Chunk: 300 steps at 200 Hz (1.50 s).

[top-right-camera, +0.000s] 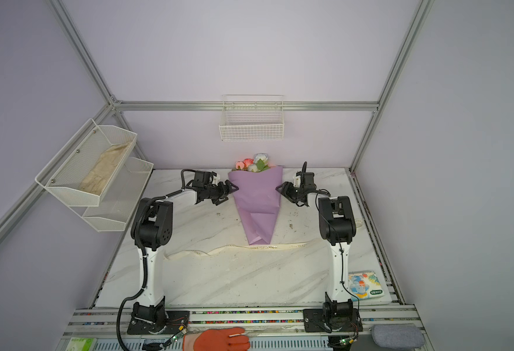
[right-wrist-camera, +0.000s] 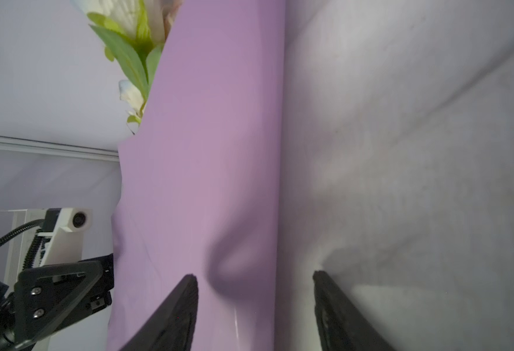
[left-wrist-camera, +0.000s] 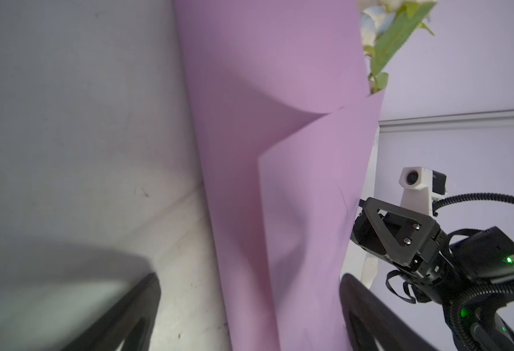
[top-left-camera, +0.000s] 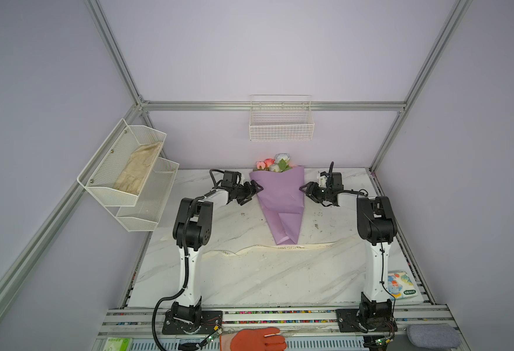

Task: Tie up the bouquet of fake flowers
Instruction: 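Move both grippers to the lilac cone near the flowers and grasp its sides, then lift the wrapped bouquet with both grippers and slide it toward the robot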

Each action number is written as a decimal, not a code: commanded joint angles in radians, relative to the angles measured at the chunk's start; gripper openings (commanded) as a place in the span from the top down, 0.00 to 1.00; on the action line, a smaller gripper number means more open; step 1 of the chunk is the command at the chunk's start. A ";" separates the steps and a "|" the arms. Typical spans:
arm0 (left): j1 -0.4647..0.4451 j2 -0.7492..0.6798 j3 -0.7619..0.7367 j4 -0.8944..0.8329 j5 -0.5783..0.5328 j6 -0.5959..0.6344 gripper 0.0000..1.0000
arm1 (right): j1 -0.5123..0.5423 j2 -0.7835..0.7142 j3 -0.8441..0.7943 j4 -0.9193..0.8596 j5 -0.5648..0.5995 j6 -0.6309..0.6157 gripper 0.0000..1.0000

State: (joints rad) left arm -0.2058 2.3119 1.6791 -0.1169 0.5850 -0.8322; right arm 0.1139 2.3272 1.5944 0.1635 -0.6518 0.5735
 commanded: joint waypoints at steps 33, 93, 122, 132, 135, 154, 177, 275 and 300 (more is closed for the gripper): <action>-0.012 0.174 0.215 -0.009 0.037 -0.089 0.36 | 0.012 0.166 0.146 0.049 -0.080 0.080 0.36; -0.024 0.313 0.373 -0.029 0.035 -0.127 0.61 | 0.043 0.315 0.267 0.185 -0.201 0.215 0.35; -0.029 0.347 0.420 -0.017 0.040 -0.137 0.73 | 0.055 0.328 0.263 0.276 -0.236 0.263 0.37; -0.029 0.359 0.443 -0.012 0.052 -0.141 0.79 | 0.057 0.335 0.269 0.302 -0.261 0.285 0.41; -0.029 0.361 0.448 -0.012 0.054 -0.142 0.81 | 0.058 0.338 0.273 0.307 -0.268 0.290 0.43; -0.029 0.359 0.468 0.005 0.068 -0.148 0.90 | 0.060 0.340 0.283 0.354 -0.298 0.338 0.53; -0.029 0.320 0.456 0.038 0.070 -0.148 1.00 | 0.061 0.309 0.289 0.369 -0.298 0.350 0.65; -0.023 0.053 0.249 0.172 0.073 -0.194 1.00 | 0.061 0.096 0.188 0.489 -0.315 0.447 0.97; -0.021 -0.019 0.147 0.208 0.076 -0.215 1.00 | 0.061 0.026 0.122 0.498 -0.300 0.448 0.98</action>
State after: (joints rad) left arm -0.2276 2.3959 1.9274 0.0059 0.6506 -1.0168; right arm 0.1669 2.4569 1.7672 0.5770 -0.9455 0.9882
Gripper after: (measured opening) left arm 0.047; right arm 0.049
